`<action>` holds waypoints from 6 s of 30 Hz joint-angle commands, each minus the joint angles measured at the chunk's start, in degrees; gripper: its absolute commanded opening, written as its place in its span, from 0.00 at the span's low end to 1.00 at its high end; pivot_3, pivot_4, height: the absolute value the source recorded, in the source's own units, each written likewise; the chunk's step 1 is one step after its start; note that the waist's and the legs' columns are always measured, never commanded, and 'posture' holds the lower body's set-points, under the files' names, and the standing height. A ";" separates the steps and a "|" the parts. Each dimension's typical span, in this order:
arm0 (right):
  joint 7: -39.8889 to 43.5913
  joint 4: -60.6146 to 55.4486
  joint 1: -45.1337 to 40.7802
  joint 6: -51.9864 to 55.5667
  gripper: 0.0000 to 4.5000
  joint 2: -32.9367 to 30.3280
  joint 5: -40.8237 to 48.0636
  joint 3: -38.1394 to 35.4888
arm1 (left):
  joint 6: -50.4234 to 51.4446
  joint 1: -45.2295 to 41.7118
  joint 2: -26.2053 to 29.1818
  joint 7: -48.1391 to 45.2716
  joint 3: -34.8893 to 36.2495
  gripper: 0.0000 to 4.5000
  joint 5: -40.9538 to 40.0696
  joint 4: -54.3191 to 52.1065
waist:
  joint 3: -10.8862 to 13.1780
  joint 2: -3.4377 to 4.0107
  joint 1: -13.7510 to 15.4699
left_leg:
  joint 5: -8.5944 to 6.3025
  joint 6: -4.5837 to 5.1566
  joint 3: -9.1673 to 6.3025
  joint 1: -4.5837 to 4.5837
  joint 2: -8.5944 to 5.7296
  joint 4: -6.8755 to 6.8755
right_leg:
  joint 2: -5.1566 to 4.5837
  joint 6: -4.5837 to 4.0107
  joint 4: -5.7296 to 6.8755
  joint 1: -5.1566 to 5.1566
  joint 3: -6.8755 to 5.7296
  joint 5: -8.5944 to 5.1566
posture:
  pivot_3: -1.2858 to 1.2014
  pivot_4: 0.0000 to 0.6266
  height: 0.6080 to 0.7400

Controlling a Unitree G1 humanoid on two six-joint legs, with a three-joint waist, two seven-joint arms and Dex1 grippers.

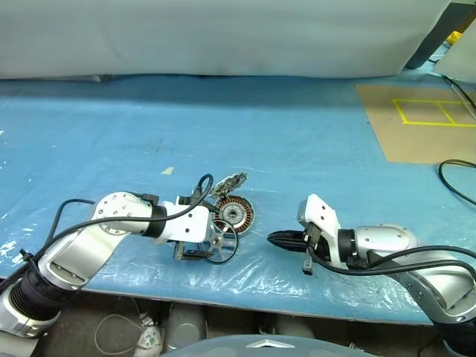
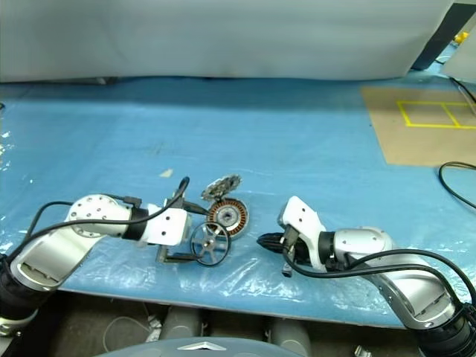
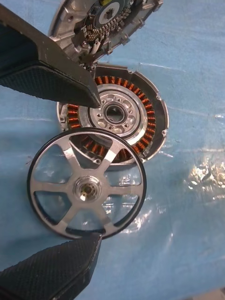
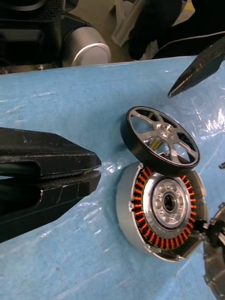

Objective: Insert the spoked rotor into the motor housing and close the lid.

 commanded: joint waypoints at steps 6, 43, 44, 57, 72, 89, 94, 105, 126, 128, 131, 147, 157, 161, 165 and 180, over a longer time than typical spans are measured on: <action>2.78 2.18 3.30 -6.89 0.00 -1.90 -3.38 -0.69 | 0.04 3.06 0.88 1.77 -0.06 1.00 2.62 -1.35 | 0.00 0.00 0.00 | 0.00 0.00 -0.03 0.01 0.00 -0.02 | 0.00 -0.01 0.00 -0.01 -0.01 0.00 | 0.52 0.24 1.00; 4.07 7.41 5.91 -13.20 0.00 -0.21 -9.69 1.19 | 1.12 -2.26 -1.59 0.66 3.49 0.73 -0.19 0.10 | -0.01 0.01 -0.02 | 0.00 0.02 -0.48 0.02 -0.01 0.06 | 0.00 -0.10 0.02 0.07 -0.01 -0.05 | 0.52 0.24 1.00; 4.60 8.35 6.43 -14.38 0.00 -0.27 -10.07 1.09 | 0.75 -2.38 -1.27 0.36 4.69 0.73 -1.17 0.25 | -0.01 0.01 -0.02 | 0.00 0.02 -0.49 0.02 -0.01 0.07 | -0.01 -0.11 0.02 0.07 -0.01 -0.05 | 0.52 0.24 1.00; 6.77 11.68 7.88 -19.31 0.00 -0.15 -13.46 2.04 | 0.79 1.99 0.90 -2.70 4.73 0.73 -7.41 -5.96 | -0.01 0.01 -0.08 | 0.00 0.03 -0.48 0.00 0.00 0.05 | 0.00 -0.12 0.01 0.05 -0.02 -0.06 | 0.52 0.24 1.00; 5.70 5.45 4.62 -11.14 0.00 -0.69 -11.49 0.51 | -2.63 1.91 -1.97 0.43 -1.01 0.73 -1.06 -0.43 | -0.01 0.02 -0.06 | 0.00 0.03 -0.49 0.04 -0.01 0.06 | 0.00 -0.12 0.01 0.08 -0.02 -0.06 | 0.52 0.24 1.00; 4.69 6.13 5.79 -11.12 0.00 -0.60 -12.80 1.46 | -4.09 0.81 -4.05 1.07 -1.34 0.46 1.45 1.59 | -0.01 0.02 -0.05 | 0.00 0.03 -0.50 0.08 -0.01 0.07 | 0.00 -0.11 0.01 0.13 -0.02 -0.06 | 0.52 0.24 1.00; 3.55 10.38 8.84 -17.23 0.00 1.44 -16.91 4.90 | -4.07 1.48 -2.90 -0.37 -0.94 0.46 0.63 0.90 | -0.02 0.01 -0.10 | 0.00 0.03 -0.51 0.06 -0.02 0.04 | -0.01 -0.11 -0.02 0.12 -0.02 -0.06 | 0.52 0.24 1.00; 1.63 39.38 0.82 -34.16 0.00 14.59 -28.39 15.44 | -2.65 0.50 -3.85 0.99 -2.98 0.46 4.32 2.43 | -0.23 -0.37 -2.57 | -0.15 0.27 -0.48 1.25 0.04 -0.10 | -0.02 0.26 -0.07 1.32 0.02 -0.33 | 0.52 0.24 1.00; 3.95 37.29 -2.53 -32.20 0.00 16.00 -23.93 11.33 | 3.61 -2.89 -4.08 2.13 -4.90 0.46 8.20 2.53 | -0.42 -0.57 -2.74 | -0.16 0.28 -0.51 1.56 -0.18 -0.30 | -0.25 0.25 -0.19 1.42 -0.01 -0.33 | 0.52 0.24 1.00; 4.86 35.09 -2.34 -31.59 0.00 15.02 -22.53 9.81 | 4.16 -2.83 -4.28 1.81 -5.35 0.46 8.18 2.49 | -0.45 -0.47 -2.72 | -0.15 0.28 -0.51 1.18 -0.20 -0.35 | -0.25 -0.09 -0.28 1.14 -0.02 -0.14 | 0.52 0.24 1.00; 6.71 31.12 -1.90 -29.53 0.00 12.88 -20.28 7.88 | 3.92 -2.93 -4.30 1.68 -5.61 0.46 8.38 2.91 | -0.45 -0.46 -2.51 | -0.12 0.23 -0.51 0.74 -0.25 -0.36 | -0.25 -0.13 -0.37 0.66 -0.03 -0.10 | 0.52 0.24 1.00; 6.52 31.72 -2.64 -29.73 0.00 10.93 -23.00 7.35 | 3.88 -3.60 -5.22 1.90 -6.55 0.33 9.44 5.17 | -0.42 -0.39 -1.71 | -0.16 0.30 -0.54 0.73 -0.24 -0.49 | -0.27 -0.10 -0.55 0.66 -0.12 -0.11 | 0.52 0.24 1.00; 5.69 31.09 -3.54 -28.18 0.00 11.34 -23.56 7.58 | 3.07 -3.32 -4.43 2.50 -6.41 0.21 10.52 5.31 | -0.43 -0.37 -1.59 | -0.15 0.29 -0.51 0.81 -0.24 -0.69 | -0.26 -0.10 -0.68 0.68 -0.11 -0.10 | 0.52 0.24 1.00; 5.84 31.05 -3.52 -28.26 0.00 11.54 -23.21 7.39 | 1.74 -3.53 -4.93 2.78 -5.60 0.21 9.65 6.11 | -0.43 -0.37 -1.58 | -0.15 0.29 -0.50 0.81 -0.25 -0.72 | -0.26 -0.10 -0.71 0.68 -0.11 -0.10 | 0.52 0.24 1.00; 6.86 29.93 -3.51 -27.08 0.00 11.70 -20.67 6.06 | -0.19 -3.49 -4.99 3.25 -3.31 0.21 8.17 6.60 | -0.42 -0.37 -1.56 | -0.15 0.29 -0.50 0.81 -0.25 -0.72 | -0.26 -0.10 -0.71 0.69 -0.11 -0.10 | 0.52 0.24 1.00; 10.59 25.90 -3.69 -21.77 0.00 9.43 -15.62 3.15 | -5.68 -4.14 -2.52 -3.79 6.61 0.21 -7.20 7.88 | -0.31 -0.23 -1.52 | -0.02 0.05 -0.54 0.01 -0.18 -0.83 | -0.05 0.11 -0.75 0.02 -0.16 0.06 | 0.52 0.24 1.00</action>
